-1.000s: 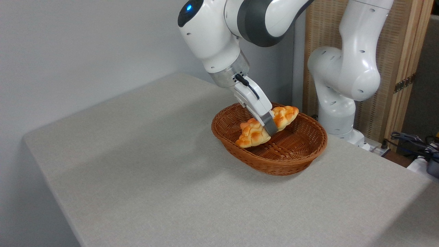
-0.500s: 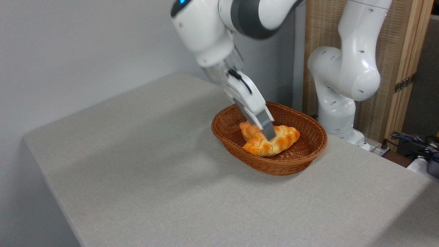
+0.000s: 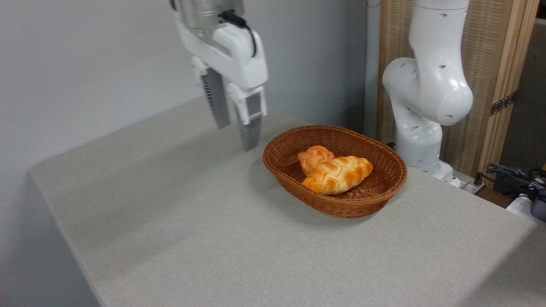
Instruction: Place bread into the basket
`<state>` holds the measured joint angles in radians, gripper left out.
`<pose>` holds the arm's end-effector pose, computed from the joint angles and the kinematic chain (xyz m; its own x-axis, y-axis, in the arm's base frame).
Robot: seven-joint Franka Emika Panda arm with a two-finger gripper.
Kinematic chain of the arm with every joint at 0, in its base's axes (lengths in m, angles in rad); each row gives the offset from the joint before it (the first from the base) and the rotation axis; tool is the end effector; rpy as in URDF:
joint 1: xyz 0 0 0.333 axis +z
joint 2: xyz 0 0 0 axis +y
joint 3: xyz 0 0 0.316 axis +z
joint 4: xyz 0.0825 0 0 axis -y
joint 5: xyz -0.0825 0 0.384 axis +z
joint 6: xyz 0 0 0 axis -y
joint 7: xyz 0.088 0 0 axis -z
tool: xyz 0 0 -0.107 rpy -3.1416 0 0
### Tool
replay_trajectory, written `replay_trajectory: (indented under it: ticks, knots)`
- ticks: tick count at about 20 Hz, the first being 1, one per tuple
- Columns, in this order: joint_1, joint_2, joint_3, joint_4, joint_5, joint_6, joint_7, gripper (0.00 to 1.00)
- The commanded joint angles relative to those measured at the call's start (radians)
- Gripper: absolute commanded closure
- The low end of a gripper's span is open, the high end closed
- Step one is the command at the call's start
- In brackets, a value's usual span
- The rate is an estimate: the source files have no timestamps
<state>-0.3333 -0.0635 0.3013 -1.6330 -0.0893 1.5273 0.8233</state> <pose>0.5300 -0.0216 0.6250 0.6550 -0.7541 0.0487 -0.7541 -0.6482 0.1062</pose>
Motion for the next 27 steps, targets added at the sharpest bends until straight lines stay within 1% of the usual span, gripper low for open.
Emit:
replay_trajectory:
  ticks: [1,2,3,5,9,10,11,12,17,25,27]
  knots:
    - [0.164,0.065,-0.159,0.078,-0.038,0.039,-0.029,0.00]
    - [0.253,0.062,-0.250,0.076,-0.026,0.063,-0.067,0.00]
    - [0.282,0.065,-0.292,0.070,-0.009,0.086,-0.099,0.00]
    - [0.284,0.062,-0.300,0.064,0.032,0.105,-0.104,0.00]
    - [0.283,0.062,-0.300,0.042,0.043,0.145,-0.099,0.00]
    - [0.283,0.060,-0.298,0.039,0.048,0.136,-0.096,0.00]
    - [0.283,0.056,-0.303,0.032,0.086,0.133,-0.098,0.00]
    - [0.281,0.054,-0.303,0.027,0.106,0.128,-0.095,0.00]
    - [0.275,0.053,-0.304,0.027,0.106,0.074,-0.098,0.00]
    - [0.275,0.053,-0.295,0.032,0.102,0.074,-0.104,0.00]
    - [0.277,0.053,-0.289,0.038,0.091,0.085,-0.098,0.00]
